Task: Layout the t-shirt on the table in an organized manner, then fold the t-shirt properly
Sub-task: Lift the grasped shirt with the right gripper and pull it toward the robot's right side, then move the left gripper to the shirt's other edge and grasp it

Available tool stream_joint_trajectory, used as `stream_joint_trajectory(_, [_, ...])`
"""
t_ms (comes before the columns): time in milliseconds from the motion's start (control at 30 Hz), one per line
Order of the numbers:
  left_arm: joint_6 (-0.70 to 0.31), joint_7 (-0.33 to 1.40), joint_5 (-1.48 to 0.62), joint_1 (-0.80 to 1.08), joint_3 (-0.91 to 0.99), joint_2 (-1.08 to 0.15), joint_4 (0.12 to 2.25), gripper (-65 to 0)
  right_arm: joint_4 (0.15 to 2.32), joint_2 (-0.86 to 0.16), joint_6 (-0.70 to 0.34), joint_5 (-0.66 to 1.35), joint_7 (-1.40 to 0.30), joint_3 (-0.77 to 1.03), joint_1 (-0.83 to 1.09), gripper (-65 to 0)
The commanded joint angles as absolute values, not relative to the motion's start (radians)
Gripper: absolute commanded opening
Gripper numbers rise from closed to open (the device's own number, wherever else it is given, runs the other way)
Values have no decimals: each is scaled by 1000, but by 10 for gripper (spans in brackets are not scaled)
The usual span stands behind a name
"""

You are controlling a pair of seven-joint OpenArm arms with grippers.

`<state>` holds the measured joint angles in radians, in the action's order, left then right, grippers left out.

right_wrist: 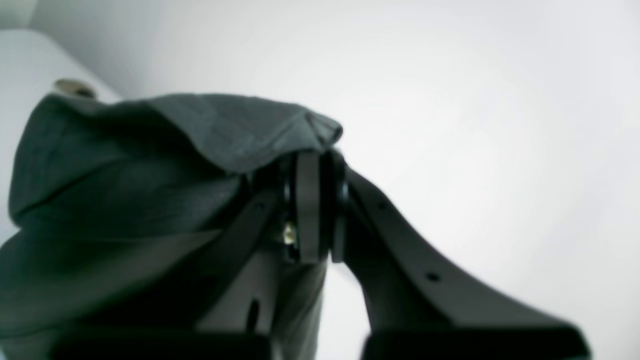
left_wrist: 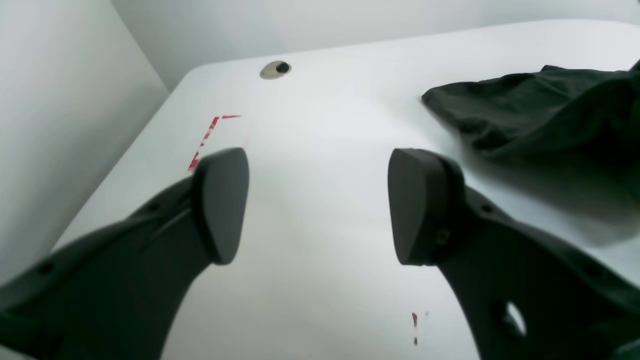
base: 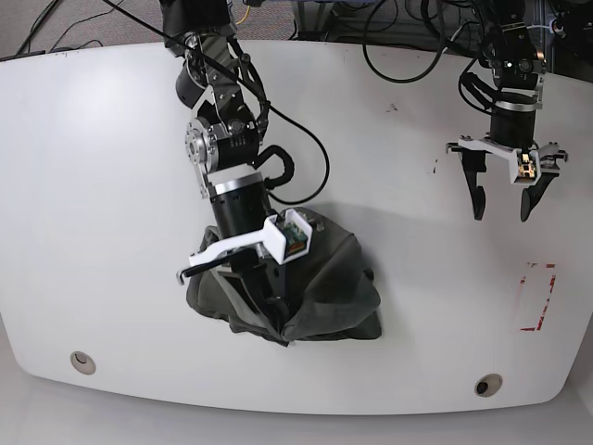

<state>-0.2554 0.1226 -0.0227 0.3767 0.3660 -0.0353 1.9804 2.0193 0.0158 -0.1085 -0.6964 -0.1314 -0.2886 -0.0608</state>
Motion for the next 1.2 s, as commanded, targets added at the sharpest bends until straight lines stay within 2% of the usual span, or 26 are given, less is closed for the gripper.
stream_joint_trajectory(0, [-251, 117, -31, 326, 369, -39, 1998, -247, 2040, 19, -91, -699, -120, -289, -140, -650])
stream_joint_trajectory(433, [-251, 271, -31, 142, 321, -39, 1982, -247, 2026, 15, -156, -693, -291, -289, -469, -650])
stream_joint_trajectory(700, [-303, 367, -77, 19, 277, -22, 1916, -244, 2020, 15, -166, -696, -291, -288, -512, -650])
stream_joint_trajectory(800, [-334, 387, -79, -16, 243, -18, 1860, -212, 2020, 15, -166, -696, -291, -288, -506, -650])
stream_joint_trajectory(967, [-369, 394, -79, -54, 202, -19, 1751, -124, 2020, 15, -166, -696, -291, -288, -486, -650])
stream_joint_trajectory(1167, [-421, 392, -77, -93, 159, -31, 1613, -119, 2020, 15, -166, -691, -291, -288, -476, -650])
